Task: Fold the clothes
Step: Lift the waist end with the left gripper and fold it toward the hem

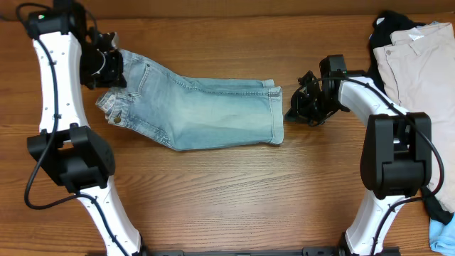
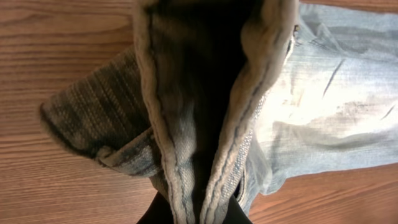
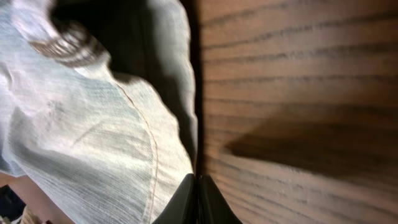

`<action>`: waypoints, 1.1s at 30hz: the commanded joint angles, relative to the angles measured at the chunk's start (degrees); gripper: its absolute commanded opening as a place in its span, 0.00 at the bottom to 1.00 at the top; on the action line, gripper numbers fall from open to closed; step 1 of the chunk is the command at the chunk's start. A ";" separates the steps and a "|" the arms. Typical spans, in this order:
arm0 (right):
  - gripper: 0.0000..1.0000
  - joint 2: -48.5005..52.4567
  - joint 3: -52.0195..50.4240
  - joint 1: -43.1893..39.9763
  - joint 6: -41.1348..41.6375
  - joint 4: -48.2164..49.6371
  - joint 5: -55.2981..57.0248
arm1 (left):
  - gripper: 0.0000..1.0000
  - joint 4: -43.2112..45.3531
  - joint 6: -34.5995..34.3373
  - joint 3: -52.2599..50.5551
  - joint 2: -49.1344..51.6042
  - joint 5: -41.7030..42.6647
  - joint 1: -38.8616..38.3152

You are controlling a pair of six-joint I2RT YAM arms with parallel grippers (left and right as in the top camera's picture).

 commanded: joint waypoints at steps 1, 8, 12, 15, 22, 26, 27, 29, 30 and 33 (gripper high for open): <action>0.06 -2.27 1.18 2.10 0.04 2.40 -1.81 | 0.04 -0.76 1.14 2.60 -1.20 -1.81 -2.43; 0.06 -1.77 1.18 4.90 3.41 7.28 3.52 | 0.04 -1.01 1.07 2.62 -1.20 -1.75 -4.70; 0.06 0.20 1.18 5.33 5.81 8.48 6.91 | 0.04 -0.72 1.07 2.73 -1.20 -1.75 -5.38; 0.06 1.95 1.18 5.33 5.86 8.92 7.34 | 0.04 -0.72 0.44 3.23 -1.20 -1.73 -5.92; 0.06 4.72 1.18 5.33 6.27 9.07 7.34 | 0.04 -2.45 -0.87 7.82 -1.53 1.38 -8.33; 0.06 4.76 1.18 5.33 6.54 9.42 7.32 | 0.04 -3.80 -2.82 11.76 -1.53 4.98 -11.96; 0.06 4.76 1.18 5.33 6.95 9.53 7.34 | 0.04 -3.91 -3.26 12.07 -1.53 5.99 -13.18; 0.06 4.76 1.18 5.33 7.37 9.75 7.32 | 0.04 -3.98 -3.96 12.13 -1.53 7.30 -15.54; 0.06 4.76 1.18 5.33 7.37 9.86 7.32 | 0.04 -3.96 -4.92 11.96 -1.51 7.28 -17.18; 0.06 4.76 1.18 5.33 7.34 9.84 7.32 | 0.04 -3.54 -6.97 11.87 -1.51 7.28 -20.76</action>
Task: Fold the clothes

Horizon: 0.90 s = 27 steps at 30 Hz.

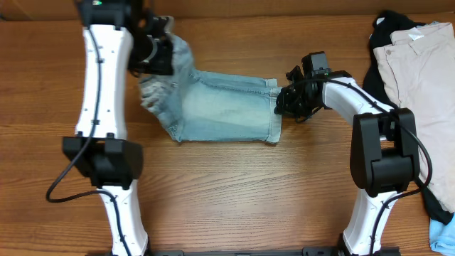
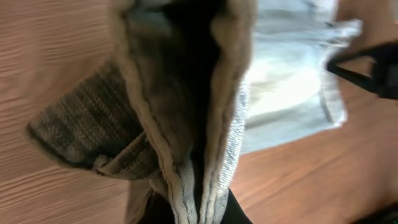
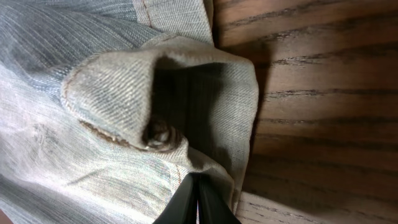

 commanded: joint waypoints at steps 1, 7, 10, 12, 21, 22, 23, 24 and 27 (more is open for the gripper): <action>0.06 2.58 0.42 0.02 0.31 0.68 1.77 | 0.04 0.92 -4.48 1.40 -1.51 4.35 -5.66; 0.06 2.58 0.42 0.02 0.31 0.72 1.77 | 0.04 5.70 -9.70 1.40 -1.51 4.28 -12.87; 0.06 2.58 0.42 0.02 0.33 0.61 1.77 | 0.04 8.04 -12.66 1.38 -1.40 3.78 -15.98; 0.06 2.58 0.42 0.02 0.31 0.52 1.77 | 0.04 9.49 -14.38 1.16 -1.11 1.84 -17.64; 0.05 2.56 0.46 0.02 0.33 0.37 1.20 | 0.67 18.40 -16.15 -6.93 -1.01 -0.68 -21.40; 0.05 2.51 0.52 -0.11 0.33 0.35 0.42 | 0.77 18.80 -16.15 -7.63 -1.01 -0.92 -21.42; 0.05 2.23 0.90 -0.61 0.31 0.02 -0.92 | 0.83 19.26 -16.15 -8.70 -1.01 -1.25 -21.44; 0.05 1.99 1.31 -1.03 0.31 -0.48 -1.53 | 0.89 19.37 -16.15 -9.16 -1.01 -1.57 -21.44; 0.13 -1.27 6.40 -4.68 -0.17 -6.08 -4.44 | 1.00 19.39 -14.78 -10.05 -1.01 -3.13 -21.42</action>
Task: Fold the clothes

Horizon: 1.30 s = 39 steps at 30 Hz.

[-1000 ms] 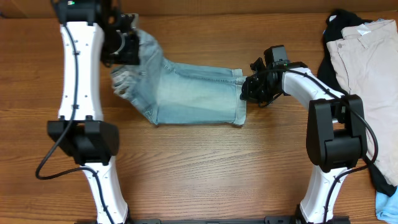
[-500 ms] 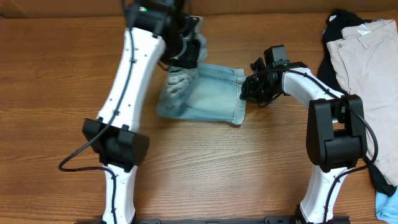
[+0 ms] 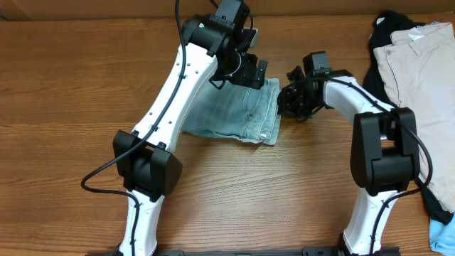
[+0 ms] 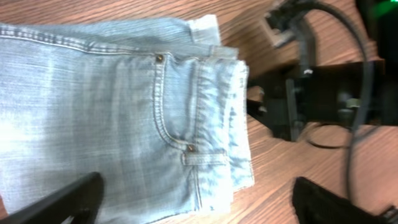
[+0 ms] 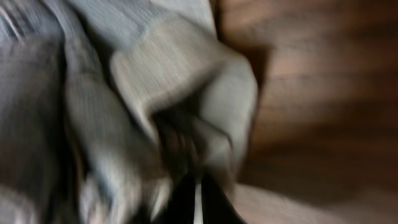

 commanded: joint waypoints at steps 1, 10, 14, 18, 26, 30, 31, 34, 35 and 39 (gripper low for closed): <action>0.16 -2.95 7.26 -4.90 -0.28 -5.16 -2.60 | 1.00 0.22 1.77 -0.81 -1.03 -1.92 -0.31; 0.66 -13.14 26.43 -18.62 -6.14 -25.18 -1.25 | 1.00 -5.16 13.40 -1.84 -1.03 -1.84 -1.70; 0.68 -13.86 27.21 -22.32 -6.32 -28.44 -1.22 | 1.00 -5.86 18.38 -6.60 -1.03 -0.81 -2.71; 0.70 -13.81 26.56 -23.21 -7.06 -29.99 -1.25 | 1.00 -4.33 27.23 -14.75 -1.03 -5.92 -4.79; 0.79 -13.81 26.56 -22.82 -7.56 -30.99 0.04 | 1.00 5.75 34.07 -29.07 -1.03 -11.08 -6.21; 0.80 -13.81 26.56 -22.84 -7.56 -30.97 0.07 | 1.00 9.53 36.81 -32.89 -1.03 -11.74 -6.03; 0.80 -13.81 26.56 -22.84 -7.56 -30.97 0.07 | 1.00 11.32 36.79 -33.97 -1.03 -12.48 -6.03; 0.80 -13.81 26.56 -22.77 -7.52 -30.97 0.07 | 1.00 16.31 36.79 -36.87 -1.03 -14.84 -6.03; 0.80 -13.81 26.56 -22.77 -7.54 -30.97 0.07 | 1.00 18.12 36.76 -38.01 -1.03 -16.00 -6.03; 0.80 -13.81 26.56 -22.77 -7.54 -30.97 0.07 | 1.00 25.44 32.00 -42.14 -1.03 -23.67 -5.44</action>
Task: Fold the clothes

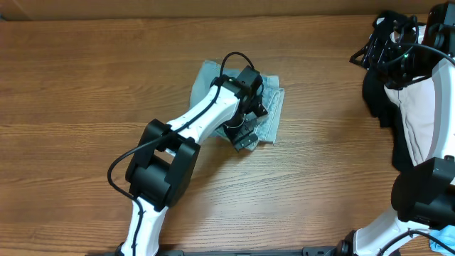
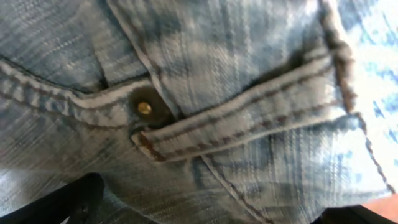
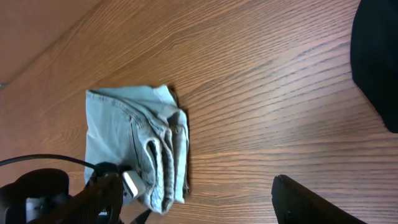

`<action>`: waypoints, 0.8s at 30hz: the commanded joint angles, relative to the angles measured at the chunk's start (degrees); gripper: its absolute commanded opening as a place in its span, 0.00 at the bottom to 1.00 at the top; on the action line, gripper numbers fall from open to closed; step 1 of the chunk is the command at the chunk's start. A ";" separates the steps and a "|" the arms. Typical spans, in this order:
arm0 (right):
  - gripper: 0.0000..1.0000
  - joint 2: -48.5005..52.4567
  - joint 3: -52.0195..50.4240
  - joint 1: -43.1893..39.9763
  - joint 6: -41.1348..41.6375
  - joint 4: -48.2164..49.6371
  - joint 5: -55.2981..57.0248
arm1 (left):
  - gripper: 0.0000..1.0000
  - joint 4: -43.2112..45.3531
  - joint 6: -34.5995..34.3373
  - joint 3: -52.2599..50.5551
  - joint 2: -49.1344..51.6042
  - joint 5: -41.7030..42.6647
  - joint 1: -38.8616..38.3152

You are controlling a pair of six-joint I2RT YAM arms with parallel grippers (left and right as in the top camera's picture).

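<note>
The light blue jeans (image 1: 269, 108) lie folded into a small square packet mid-table, also seen in the right wrist view as the jeans (image 3: 140, 146). My left gripper (image 1: 245, 121) rests on top of the packet, open. Its wrist view is filled with a denim pocket seam and rivet (image 2: 144, 108), with the left gripper (image 2: 205, 211) spread over the cloth. My right gripper (image 1: 370, 48) hangs open at the far right, well away from the jeans, with nothing between the fingers of the right gripper (image 3: 199, 205).
A heap of clothes lies at the right edge: a beige garment (image 1: 419, 107) on a black one (image 1: 377, 96), which shows again as the black garment (image 3: 379, 62). A pale blue item (image 1: 444, 231) sits at the near right corner. Bare wood surrounds the jeans.
My right gripper was shut on the hem at the jeans' right edge; it has let go and is now open by the clothes heap. My left gripper, open above the packet, now sits on it.
The jeans lay stretched out, my left gripper shut on the waistband and my right shut on the hem. Then the waist end was raised and further right. Then it lay over the legs with my left gripper open. Now the packet lies alone under my left gripper.
</note>
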 commanded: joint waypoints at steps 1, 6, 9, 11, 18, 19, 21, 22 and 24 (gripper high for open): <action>0.80 -0.09 -0.20 0.33 -0.55 0.22 0.39 | 1.00 6.12 -5.77 -4.22 0.92 -11.78 1.46; 0.81 -0.09 -0.20 0.33 -0.55 0.22 0.39 | 1.00 8.94 -20.79 -5.40 0.92 -12.96 6.71; 0.81 -0.09 -0.20 0.33 -0.55 0.22 0.39 | 1.00 10.08 -30.40 -5.38 0.92 -11.69 13.22; 0.81 -0.09 -0.20 0.33 -0.55 0.22 0.39 | 1.00 11.08 -32.72 -5.40 0.92 -10.27 16.85; 0.81 -0.09 -0.20 0.33 -0.55 0.20 0.39 | 1.00 18.29 -36.65 -5.40 0.92 -7.69 29.83; 0.81 -0.09 -0.20 0.33 -0.55 0.20 0.39 | 1.00 20.50 -38.60 -5.40 0.92 -7.08 32.35; 0.81 -0.09 -0.20 0.33 -0.42 0.04 0.39 | 1.00 24.00 -41.57 -5.40 0.92 -5.42 35.76; 0.81 -0.09 -0.20 0.33 -0.37 -0.15 0.39 | 1.00 26.16 -42.97 -5.40 0.94 -4.33 37.62; 0.81 -0.09 -0.22 0.33 -0.37 -0.68 0.39 | 1.00 32.22 -43.95 -5.40 1.20 -1.20 40.98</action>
